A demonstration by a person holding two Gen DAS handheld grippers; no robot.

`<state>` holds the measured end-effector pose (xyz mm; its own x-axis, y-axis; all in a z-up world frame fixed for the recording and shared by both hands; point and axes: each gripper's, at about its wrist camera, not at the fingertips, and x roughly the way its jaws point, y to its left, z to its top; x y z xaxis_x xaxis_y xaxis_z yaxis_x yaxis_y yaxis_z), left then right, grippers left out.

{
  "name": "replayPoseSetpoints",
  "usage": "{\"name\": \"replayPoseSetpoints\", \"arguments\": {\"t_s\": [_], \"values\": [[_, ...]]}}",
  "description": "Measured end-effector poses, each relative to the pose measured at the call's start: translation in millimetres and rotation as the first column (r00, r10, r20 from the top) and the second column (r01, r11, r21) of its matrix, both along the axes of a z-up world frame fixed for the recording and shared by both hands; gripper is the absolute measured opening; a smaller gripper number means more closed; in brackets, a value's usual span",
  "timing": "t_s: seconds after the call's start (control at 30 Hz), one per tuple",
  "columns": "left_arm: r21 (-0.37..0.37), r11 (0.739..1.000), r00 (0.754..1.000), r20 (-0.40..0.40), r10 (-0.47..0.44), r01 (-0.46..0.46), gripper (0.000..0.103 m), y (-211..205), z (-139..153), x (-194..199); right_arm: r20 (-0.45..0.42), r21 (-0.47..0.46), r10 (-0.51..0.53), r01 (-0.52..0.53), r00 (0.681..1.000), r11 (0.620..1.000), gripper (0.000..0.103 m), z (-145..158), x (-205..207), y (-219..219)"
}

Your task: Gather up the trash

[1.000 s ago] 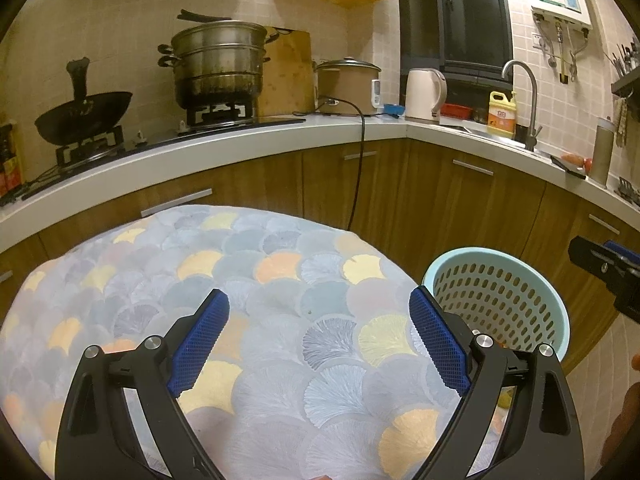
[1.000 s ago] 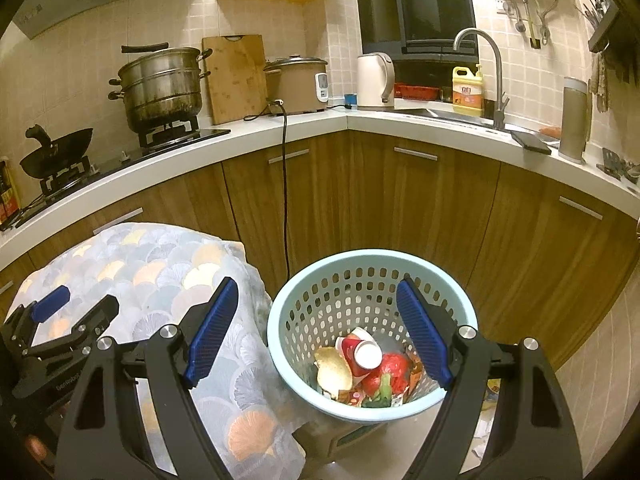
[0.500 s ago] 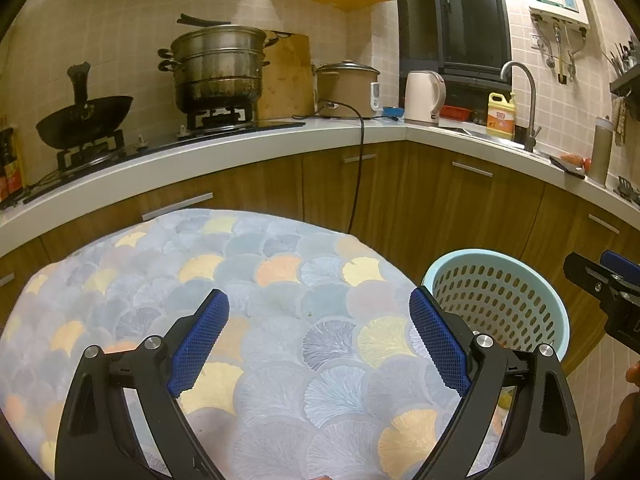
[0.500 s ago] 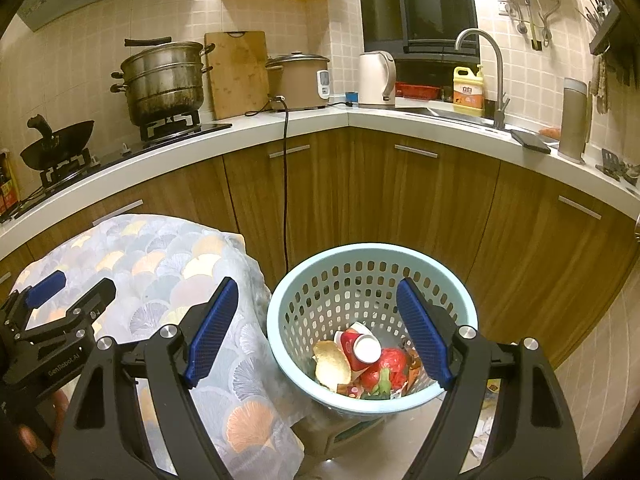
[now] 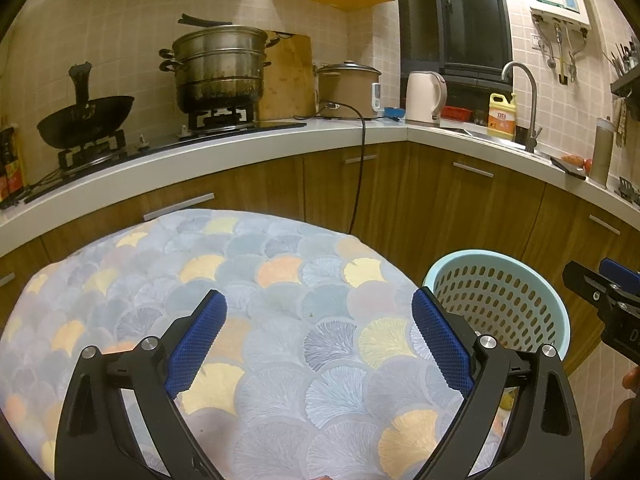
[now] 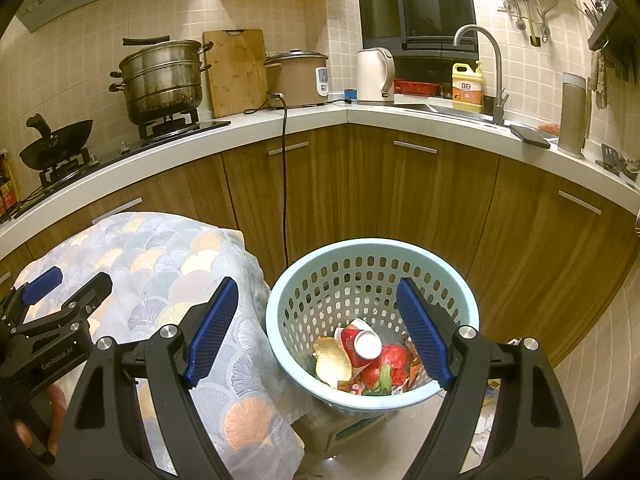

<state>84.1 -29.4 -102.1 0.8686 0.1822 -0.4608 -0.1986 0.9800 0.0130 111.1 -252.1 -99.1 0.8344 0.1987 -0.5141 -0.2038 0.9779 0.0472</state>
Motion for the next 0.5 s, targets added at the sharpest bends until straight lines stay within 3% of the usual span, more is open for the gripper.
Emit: {"name": "replayPoseSetpoints", "arguments": {"t_s": [0.5], "values": [[0.001, 1.0, 1.0, 0.0, 0.005, -0.005, 0.091, 1.7, 0.6, 0.4, 0.002, 0.005, -0.01, 0.01, 1.0, 1.0, 0.077, -1.7, -4.6, -1.5]]}}
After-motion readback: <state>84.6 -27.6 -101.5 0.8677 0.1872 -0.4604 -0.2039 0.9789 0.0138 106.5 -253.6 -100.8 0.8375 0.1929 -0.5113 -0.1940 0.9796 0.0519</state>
